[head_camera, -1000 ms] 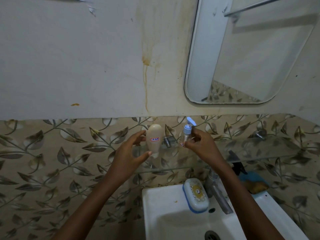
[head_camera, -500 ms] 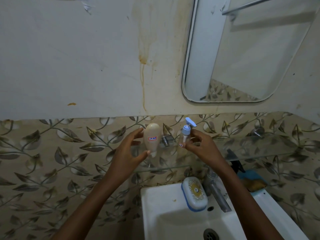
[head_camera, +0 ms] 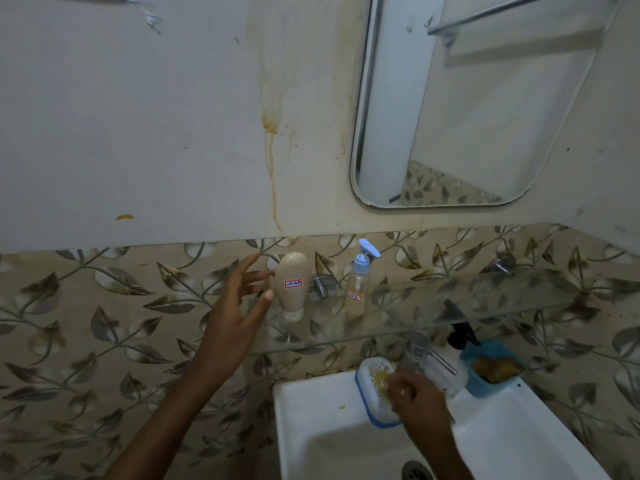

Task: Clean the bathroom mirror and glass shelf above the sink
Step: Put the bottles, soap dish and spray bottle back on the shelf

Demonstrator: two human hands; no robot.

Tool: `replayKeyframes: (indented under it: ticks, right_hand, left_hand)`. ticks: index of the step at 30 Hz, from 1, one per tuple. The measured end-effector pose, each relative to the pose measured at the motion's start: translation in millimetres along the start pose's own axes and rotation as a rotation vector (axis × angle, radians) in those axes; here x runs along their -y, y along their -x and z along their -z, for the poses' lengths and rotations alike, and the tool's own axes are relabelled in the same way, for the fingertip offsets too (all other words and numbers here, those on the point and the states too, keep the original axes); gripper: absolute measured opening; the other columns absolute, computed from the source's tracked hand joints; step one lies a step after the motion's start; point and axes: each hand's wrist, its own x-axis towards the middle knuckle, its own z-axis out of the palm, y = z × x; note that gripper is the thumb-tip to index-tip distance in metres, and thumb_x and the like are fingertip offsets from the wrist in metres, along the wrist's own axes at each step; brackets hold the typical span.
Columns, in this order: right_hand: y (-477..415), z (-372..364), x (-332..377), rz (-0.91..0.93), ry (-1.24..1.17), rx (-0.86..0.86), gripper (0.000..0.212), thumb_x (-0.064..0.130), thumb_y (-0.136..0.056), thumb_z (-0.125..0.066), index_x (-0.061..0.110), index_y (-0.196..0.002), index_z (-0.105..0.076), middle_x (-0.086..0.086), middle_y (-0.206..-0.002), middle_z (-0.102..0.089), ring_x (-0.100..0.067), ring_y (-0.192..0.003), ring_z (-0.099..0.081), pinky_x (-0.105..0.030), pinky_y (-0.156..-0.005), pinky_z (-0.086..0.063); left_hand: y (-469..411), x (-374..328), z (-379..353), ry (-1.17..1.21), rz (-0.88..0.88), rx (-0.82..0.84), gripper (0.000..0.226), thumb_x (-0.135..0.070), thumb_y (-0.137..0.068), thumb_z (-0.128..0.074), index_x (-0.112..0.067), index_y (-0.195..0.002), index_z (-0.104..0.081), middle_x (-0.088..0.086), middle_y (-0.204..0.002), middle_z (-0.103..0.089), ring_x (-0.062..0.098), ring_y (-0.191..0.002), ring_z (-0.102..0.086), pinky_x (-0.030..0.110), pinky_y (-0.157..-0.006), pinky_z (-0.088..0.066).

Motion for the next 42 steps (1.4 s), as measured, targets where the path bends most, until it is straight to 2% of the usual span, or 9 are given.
replayKeyframes:
  ticks: [1, 3, 5, 8, 14, 25, 30, 37, 42]
  right_hand:
    - [-2.3, -10.6, -17.4, -0.075, 0.075, 0.074, 0.023, -0.002, -0.082, -0.061, 0.010, -0.101, -0.066, -0.017, -0.102, -0.065, -0.031, -0.100, -0.059, -0.020, -0.083, -0.047]
    - [-9.8, -26.6, -45.4, -0.169, 0.206, 0.117, 0.057, 0.009, -0.080, -0.067, 0.005, -0.133, -0.044, -0.019, -0.136, -0.046, -0.031, -0.129, -0.041, -0.033, -0.108, -0.033]
    - [-17.6, -36.2, -57.4, -0.229, 0.355, 0.098, 0.081, 0.032, -0.080, -0.068, 0.014, -0.144, -0.023, -0.012, -0.148, -0.030, -0.029, -0.138, -0.028, -0.036, -0.113, -0.027]
    - [-27.3, -50.1, -63.5, -0.242, 0.519, 0.159, 0.092, 0.051, -0.078, -0.064, 0.022, -0.147, -0.010, -0.008, -0.150, -0.022, -0.032, -0.139, -0.022, -0.044, -0.112, -0.031]
    - [-34.0, -61.3, -68.3, -0.254, 0.661, 0.066, 0.098, 0.055, -0.074, -0.066, 0.024, -0.146, -0.007, -0.009, -0.151, -0.020, -0.031, -0.138, -0.024, -0.044, -0.109, -0.035]
    - [-19.8, -49.6, -62.9, -0.282, 0.318, -0.029, 0.103, 0.035, -0.061, -0.079, 0.016, -0.144, -0.021, -0.011, -0.139, -0.040, -0.030, -0.131, -0.035, -0.045, -0.108, -0.038]
    - [5.3, 2.1, -33.2, -0.200, 0.331, -0.097, 0.092, 0.030, -0.050, -0.086, 0.015, -0.129, -0.042, -0.014, -0.115, -0.051, -0.034, -0.111, -0.048, -0.037, -0.099, -0.038]
    - [15.8, 92.1, 13.2, -0.054, 0.210, -0.089, 0.067, 0.020, -0.059, -0.084, 0.018, -0.115, -0.049, -0.012, -0.115, -0.051, -0.034, -0.111, -0.048, -0.043, -0.095, -0.037]
    - [19.1, 107.1, 50.5, 0.127, -0.024, -0.173, 0.067, 0.029, -0.044, -0.073, 0.029, -0.106, -0.046, -0.004, -0.106, -0.051, -0.027, -0.096, -0.053, -0.036, -0.070, -0.046]
  left_hand:
    - [0.0, -1.6, 1.3, 0.014, -0.002, 0.000, 0.047, -0.022, -0.089, -0.054, -0.040, -0.129, -0.038, -0.015, -0.116, -0.057, 0.001, -0.108, -0.056, 0.014, -0.081, -0.042]
    - [0.0, -4.5, 3.8, 0.015, 0.002, 0.003, 0.041, -0.028, -0.089, -0.050, -0.043, -0.125, -0.039, -0.014, -0.116, -0.057, -0.003, -0.109, -0.054, 0.020, -0.083, -0.042]
    - [0.5, -6.0, 5.2, 0.003, 0.006, 0.003, 0.039, -0.025, -0.091, -0.048, -0.044, -0.124, -0.040, -0.011, -0.117, -0.058, -0.008, -0.107, -0.053, 0.019, -0.083, -0.042]
    - [0.1, -8.8, 5.2, -0.007, 0.007, 0.003, 0.038, -0.021, -0.093, -0.046, -0.044, -0.123, -0.040, -0.009, -0.117, -0.058, -0.008, -0.107, -0.053, 0.017, -0.081, -0.042]
    - [1.0, -15.3, 2.9, -0.001, -0.009, -0.002, 0.039, -0.018, -0.093, -0.047, -0.047, -0.118, -0.042, -0.009, -0.116, -0.059, 0.000, -0.110, -0.054, 0.024, -0.086, -0.043]
    - [5.6, -17.3, -2.3, -0.063, -0.022, -0.003, 0.046, -0.012, -0.089, -0.056, -0.037, -0.125, -0.041, -0.016, -0.112, -0.057, -0.020, -0.100, -0.049, -0.006, -0.074, -0.034]
    - [3.3, -13.6, -2.0, -0.064, -0.040, -0.044, 0.051, -0.004, -0.087, -0.056, -0.041, -0.119, -0.040, -0.010, -0.113, -0.058, -0.021, -0.099, -0.049, -0.006, -0.075, -0.033]
    - [2.2, -5.6, -3.1, -0.057, -0.025, -0.030, 0.051, -0.002, -0.087, -0.056, -0.033, -0.124, -0.041, -0.010, -0.111, -0.059, -0.020, -0.097, -0.051, -0.005, -0.073, -0.035]
    - [3.2, -2.5, -3.6, -0.054, -0.005, -0.021, 0.052, -0.004, -0.087, -0.056, -0.033, -0.126, -0.041, -0.014, -0.109, -0.059, -0.017, -0.097, -0.053, -0.005, -0.073, -0.035]
